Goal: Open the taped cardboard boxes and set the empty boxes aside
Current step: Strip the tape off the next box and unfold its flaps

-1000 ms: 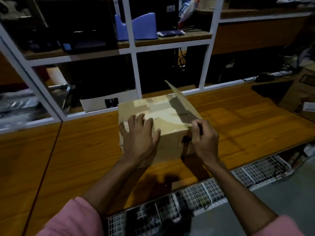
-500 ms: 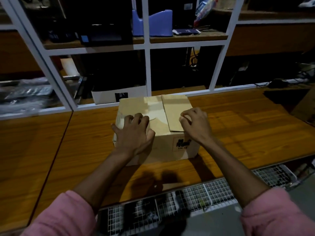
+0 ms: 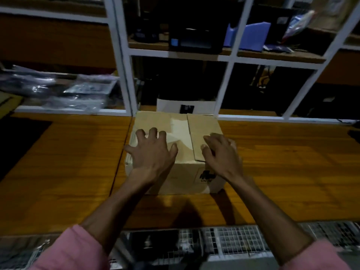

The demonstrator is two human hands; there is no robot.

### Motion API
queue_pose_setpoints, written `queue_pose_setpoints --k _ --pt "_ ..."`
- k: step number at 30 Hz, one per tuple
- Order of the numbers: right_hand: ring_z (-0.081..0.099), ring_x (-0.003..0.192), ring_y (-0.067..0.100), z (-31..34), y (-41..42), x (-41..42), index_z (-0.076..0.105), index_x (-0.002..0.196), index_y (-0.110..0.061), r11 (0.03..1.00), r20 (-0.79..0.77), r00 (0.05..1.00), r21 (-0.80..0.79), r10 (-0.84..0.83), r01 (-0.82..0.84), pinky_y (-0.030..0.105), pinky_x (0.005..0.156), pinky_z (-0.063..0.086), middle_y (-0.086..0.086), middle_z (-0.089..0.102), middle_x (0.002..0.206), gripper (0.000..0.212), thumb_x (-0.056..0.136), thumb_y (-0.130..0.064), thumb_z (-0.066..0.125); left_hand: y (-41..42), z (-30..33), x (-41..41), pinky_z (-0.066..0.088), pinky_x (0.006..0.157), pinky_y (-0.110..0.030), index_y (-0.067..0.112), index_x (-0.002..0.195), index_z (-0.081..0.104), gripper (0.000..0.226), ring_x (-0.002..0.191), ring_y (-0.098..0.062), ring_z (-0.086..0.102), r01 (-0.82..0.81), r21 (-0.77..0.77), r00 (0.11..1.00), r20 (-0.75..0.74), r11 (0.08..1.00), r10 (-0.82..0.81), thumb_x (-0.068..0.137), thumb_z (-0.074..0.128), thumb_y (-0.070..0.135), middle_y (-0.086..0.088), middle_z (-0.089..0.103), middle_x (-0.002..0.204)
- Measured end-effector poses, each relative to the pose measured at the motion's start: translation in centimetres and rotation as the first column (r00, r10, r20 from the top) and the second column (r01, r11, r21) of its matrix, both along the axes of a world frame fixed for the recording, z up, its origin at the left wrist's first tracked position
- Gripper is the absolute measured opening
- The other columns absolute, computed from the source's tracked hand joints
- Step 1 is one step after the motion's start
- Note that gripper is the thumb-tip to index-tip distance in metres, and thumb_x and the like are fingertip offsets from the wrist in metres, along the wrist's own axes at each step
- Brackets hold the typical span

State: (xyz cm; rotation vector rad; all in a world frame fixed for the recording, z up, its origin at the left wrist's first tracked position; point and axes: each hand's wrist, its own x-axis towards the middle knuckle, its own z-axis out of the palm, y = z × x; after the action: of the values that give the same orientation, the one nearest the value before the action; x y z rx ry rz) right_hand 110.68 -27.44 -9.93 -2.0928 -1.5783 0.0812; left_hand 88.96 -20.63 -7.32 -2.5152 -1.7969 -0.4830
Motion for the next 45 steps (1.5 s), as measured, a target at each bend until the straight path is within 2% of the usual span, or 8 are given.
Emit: queue_pose_setpoints --k 10,16,23,28,34,38,41,45 --pt "0.018 0.145 0.038 1.7 3.4 -22.2 0.037 0.151 -0.034 0.967 -0.004 0.997 -0.244 0.074 -0.072 0.050 0.107 0.030 -0.001 0.024 0.162 0.071 0.092 -0.073 0.028 4.1 -0.5 -21.8 0.038 0.092 -0.064 0.030 0.140 0.043 0.061 0.138 -0.033 0.028 -0.034 -0.143 0.999 -0.046 0.989 0.027 0.093 0.033 0.068 0.005 0.041 0.152" --pt "0.013 0.148 0.046 4.6 4.1 -32.2 0.029 0.153 -0.028 0.886 0.027 0.983 -0.438 0.184 -0.154 0.060 0.119 0.023 0.010 0.018 0.166 0.071 0.095 -0.068 0.032 5.3 0.4 -28.8 0.010 0.112 -0.077 0.024 0.158 0.023 0.057 0.155 -0.029 0.010 0.094 -0.201 0.983 -0.135 0.975 -0.123 0.105 0.029 0.043 -0.003 0.017 0.169" --pt "0.052 0.120 0.032 5.9 2.4 -42.1 0.063 0.127 -0.005 0.955 0.061 0.954 -0.030 0.295 -0.294 0.044 0.104 0.047 0.016 0.060 0.131 0.039 0.097 -0.021 0.045 6.5 0.1 -31.8 0.006 0.115 -0.073 0.029 0.162 0.014 0.062 0.158 -0.020 0.004 0.221 -0.279 0.959 -0.110 0.935 -0.260 0.105 0.030 0.049 0.004 0.011 0.171" --pt "0.044 0.136 0.037 5.3 1.1 -44.7 0.043 0.147 0.001 0.931 0.134 0.937 -0.223 0.324 -0.290 0.043 0.116 0.033 0.020 0.053 0.145 0.061 0.093 -0.023 0.060 6.4 0.4 -33.3 0.010 0.115 -0.072 0.026 0.163 0.010 0.067 0.158 -0.022 0.003 0.279 -0.330 0.924 -0.162 0.902 -0.345 0.105 0.034 0.049 0.002 0.007 0.172" --pt "0.065 0.114 0.034 5.4 -0.1 -48.3 0.063 0.130 -0.002 0.979 0.280 0.954 -0.197 0.106 -0.051 0.046 0.097 0.052 0.017 0.070 0.121 0.052 0.088 -0.020 0.038 6.1 1.2 -33.2 0.012 0.115 -0.070 0.029 0.162 0.009 0.071 0.157 -0.022 0.003 0.313 -0.365 0.911 -0.144 0.877 -0.386 0.103 0.038 0.056 0.003 0.006 0.171" --pt "0.042 0.144 0.039 3.7 -0.2 -48.4 0.039 0.150 0.001 0.969 0.180 0.968 -0.209 0.174 -0.135 0.050 0.116 0.033 0.023 0.045 0.153 0.071 0.084 -0.009 0.062 6.1 0.5 -34.3 0.019 0.111 -0.069 0.032 0.158 0.013 0.072 0.153 -0.025 0.011 0.321 -0.329 0.918 -0.121 0.888 -0.377 0.099 0.040 0.061 0.002 0.013 0.168" --pt "0.058 0.131 0.035 3.8 -0.4 -48.7 0.050 0.142 0.001 0.958 0.197 0.966 -0.261 0.169 -0.115 0.046 0.100 0.053 0.022 0.057 0.143 0.093 0.061 -0.015 0.092 6.3 0.0 -34.8 0.022 0.110 -0.066 0.033 0.158 0.015 0.070 0.152 -0.026 0.014 0.330 -0.308 0.917 -0.122 0.893 -0.380 0.098 0.039 0.060 0.001 0.016 0.167" --pt "0.050 0.138 0.036 3.4 0.1 -49.2 0.033 0.155 -0.003 0.972 0.164 0.973 -0.197 0.160 -0.126 0.045 0.103 0.052 0.022 0.037 0.158 0.097 0.073 -0.017 0.084 6.9 0.0 -34.2 0.025 0.108 -0.063 0.033 0.157 0.017 0.066 0.150 -0.027 0.018 0.358 -0.258 0.917 -0.084 0.897 -0.390 0.099 0.037 0.057 0.001 0.020 0.165"
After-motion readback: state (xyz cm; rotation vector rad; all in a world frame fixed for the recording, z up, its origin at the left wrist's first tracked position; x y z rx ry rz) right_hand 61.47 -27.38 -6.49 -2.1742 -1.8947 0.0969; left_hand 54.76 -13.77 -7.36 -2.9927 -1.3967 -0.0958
